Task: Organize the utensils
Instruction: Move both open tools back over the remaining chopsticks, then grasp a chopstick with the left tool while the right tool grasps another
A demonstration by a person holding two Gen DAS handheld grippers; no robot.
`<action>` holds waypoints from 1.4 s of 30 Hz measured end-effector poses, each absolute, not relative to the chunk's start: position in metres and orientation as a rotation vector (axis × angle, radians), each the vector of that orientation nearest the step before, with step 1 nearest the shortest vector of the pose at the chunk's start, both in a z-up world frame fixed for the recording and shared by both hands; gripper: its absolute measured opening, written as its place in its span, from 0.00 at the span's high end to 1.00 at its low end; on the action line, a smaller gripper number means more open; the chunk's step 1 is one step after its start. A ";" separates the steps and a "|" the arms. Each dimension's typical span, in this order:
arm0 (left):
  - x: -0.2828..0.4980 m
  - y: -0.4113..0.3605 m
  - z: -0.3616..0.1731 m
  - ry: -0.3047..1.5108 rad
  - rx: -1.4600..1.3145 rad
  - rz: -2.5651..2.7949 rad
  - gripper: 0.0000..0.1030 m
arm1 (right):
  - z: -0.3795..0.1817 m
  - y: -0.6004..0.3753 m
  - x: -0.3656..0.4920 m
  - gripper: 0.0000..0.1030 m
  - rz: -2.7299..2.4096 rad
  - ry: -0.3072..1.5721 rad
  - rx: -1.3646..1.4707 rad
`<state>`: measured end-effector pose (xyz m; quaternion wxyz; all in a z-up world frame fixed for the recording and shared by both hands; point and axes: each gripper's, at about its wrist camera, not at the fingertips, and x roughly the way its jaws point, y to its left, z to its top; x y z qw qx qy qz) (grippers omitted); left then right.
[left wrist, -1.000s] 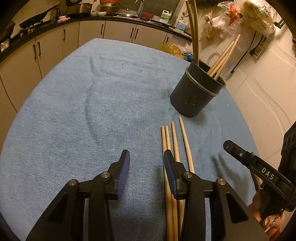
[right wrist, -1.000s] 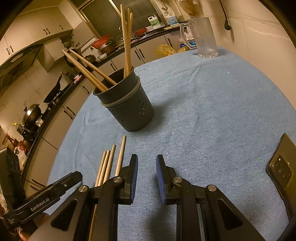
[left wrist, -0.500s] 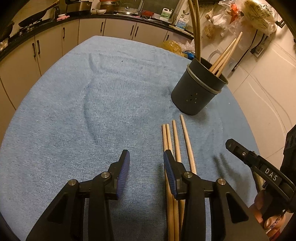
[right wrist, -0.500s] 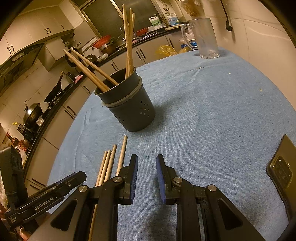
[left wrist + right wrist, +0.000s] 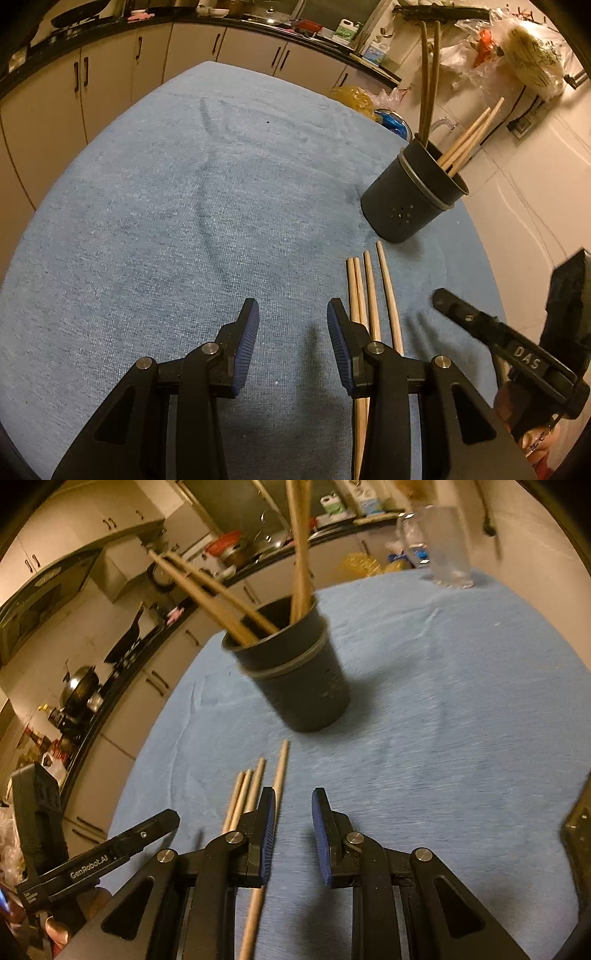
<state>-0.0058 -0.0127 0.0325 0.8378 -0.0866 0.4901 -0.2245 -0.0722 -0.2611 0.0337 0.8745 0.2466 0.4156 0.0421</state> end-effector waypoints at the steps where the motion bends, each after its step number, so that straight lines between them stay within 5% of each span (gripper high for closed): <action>1: -0.006 -0.013 0.032 1.039 -0.179 -0.479 0.64 | 0.031 -0.254 -0.068 0.79 0.105 0.888 0.501; 10: -0.010 -0.020 0.033 1.063 -0.154 -0.569 0.64 | 0.018 -0.217 -0.047 0.79 0.076 0.986 0.286; 13: -0.011 -0.031 0.032 1.085 -0.125 -0.599 0.64 | 0.016 -0.220 -0.046 0.91 0.070 1.000 0.252; 20: -0.016 -0.057 0.025 1.128 -0.042 -0.626 0.65 | 0.016 -0.244 -0.062 0.92 0.044 1.012 0.272; 26: -0.016 -0.072 0.023 1.129 0.030 -0.593 0.82 | 0.014 -0.260 -0.073 0.92 0.057 1.002 0.324; 42: -0.010 -0.108 0.025 1.124 0.254 -0.501 0.88 | 0.017 -0.250 -0.057 0.91 0.026 1.047 0.216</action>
